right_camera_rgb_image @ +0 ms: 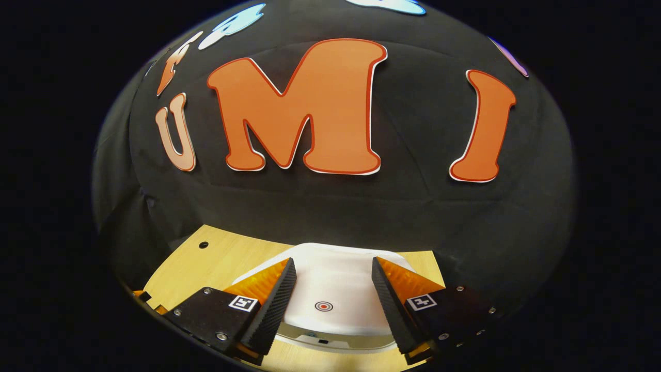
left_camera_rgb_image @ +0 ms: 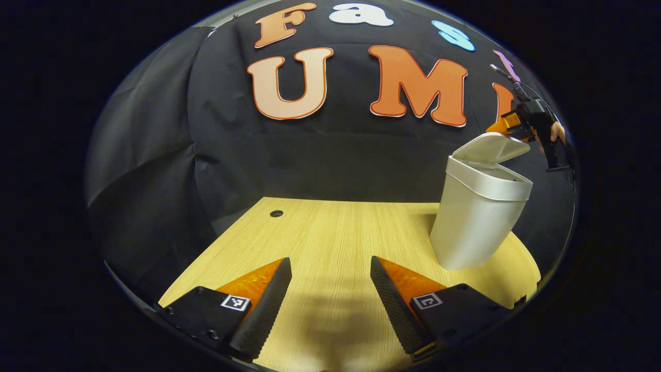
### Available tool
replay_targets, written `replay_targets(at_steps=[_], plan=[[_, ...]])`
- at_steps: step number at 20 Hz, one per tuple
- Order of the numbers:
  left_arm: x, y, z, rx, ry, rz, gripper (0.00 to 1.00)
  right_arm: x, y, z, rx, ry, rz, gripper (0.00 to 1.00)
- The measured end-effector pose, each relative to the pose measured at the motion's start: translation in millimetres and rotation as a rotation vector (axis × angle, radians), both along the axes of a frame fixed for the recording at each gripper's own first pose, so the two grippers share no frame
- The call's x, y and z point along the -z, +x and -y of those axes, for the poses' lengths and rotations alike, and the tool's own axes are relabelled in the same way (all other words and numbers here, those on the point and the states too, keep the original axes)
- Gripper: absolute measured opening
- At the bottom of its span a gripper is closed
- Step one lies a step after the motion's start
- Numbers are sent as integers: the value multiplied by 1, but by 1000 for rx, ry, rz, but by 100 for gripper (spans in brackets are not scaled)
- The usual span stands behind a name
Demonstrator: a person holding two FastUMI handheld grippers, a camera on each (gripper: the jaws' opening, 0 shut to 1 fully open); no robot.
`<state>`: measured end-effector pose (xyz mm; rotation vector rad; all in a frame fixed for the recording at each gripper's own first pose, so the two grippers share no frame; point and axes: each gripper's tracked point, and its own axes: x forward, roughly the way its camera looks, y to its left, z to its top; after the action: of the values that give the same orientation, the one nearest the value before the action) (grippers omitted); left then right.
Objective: Press the lid of the desktop garbage bin to open it, pick up the crumpled paper on the desktop and throw it into the bin, then pick up the pop can on the desktop and drop it into the bin, and finally close the garbage bin lid.
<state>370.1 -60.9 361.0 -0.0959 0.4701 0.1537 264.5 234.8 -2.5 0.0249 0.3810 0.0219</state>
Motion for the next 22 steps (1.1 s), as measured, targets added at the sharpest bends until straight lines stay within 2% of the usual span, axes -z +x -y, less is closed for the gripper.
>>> replay_targets(at_steps=[11,22], plan=[[5,12,12,85,30,-13,98,40,-26,-4,7,26,-79,89],[12,4,7,107,35,-37,98,58,-40,-9,17,2,-102,88]])
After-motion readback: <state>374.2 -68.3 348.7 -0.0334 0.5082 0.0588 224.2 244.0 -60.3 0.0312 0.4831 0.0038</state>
